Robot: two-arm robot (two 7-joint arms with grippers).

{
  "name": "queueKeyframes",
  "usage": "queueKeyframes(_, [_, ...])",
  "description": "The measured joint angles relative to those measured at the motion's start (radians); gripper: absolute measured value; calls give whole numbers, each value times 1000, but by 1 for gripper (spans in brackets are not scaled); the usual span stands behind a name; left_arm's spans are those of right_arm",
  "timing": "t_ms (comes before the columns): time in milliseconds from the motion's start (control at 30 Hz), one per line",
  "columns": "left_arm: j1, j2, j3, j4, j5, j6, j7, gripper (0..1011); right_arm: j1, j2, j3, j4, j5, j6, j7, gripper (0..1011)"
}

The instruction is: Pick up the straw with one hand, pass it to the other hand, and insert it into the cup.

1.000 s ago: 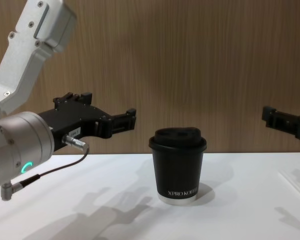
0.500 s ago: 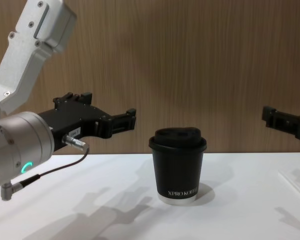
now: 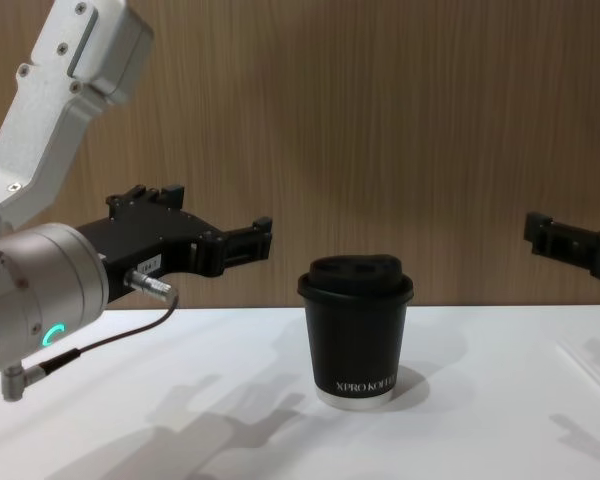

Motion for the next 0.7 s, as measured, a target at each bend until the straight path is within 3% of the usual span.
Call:
queueKeyframes(233, [0, 0, 0, 0, 0, 0, 0, 1003, 0, -1, 5, 0, 3, 18, 1, 1001])
queueKeyframes(700, [0, 0, 0, 0, 0, 0, 0, 1003, 2, 15, 31, -22, 9, 126, -2, 1001])
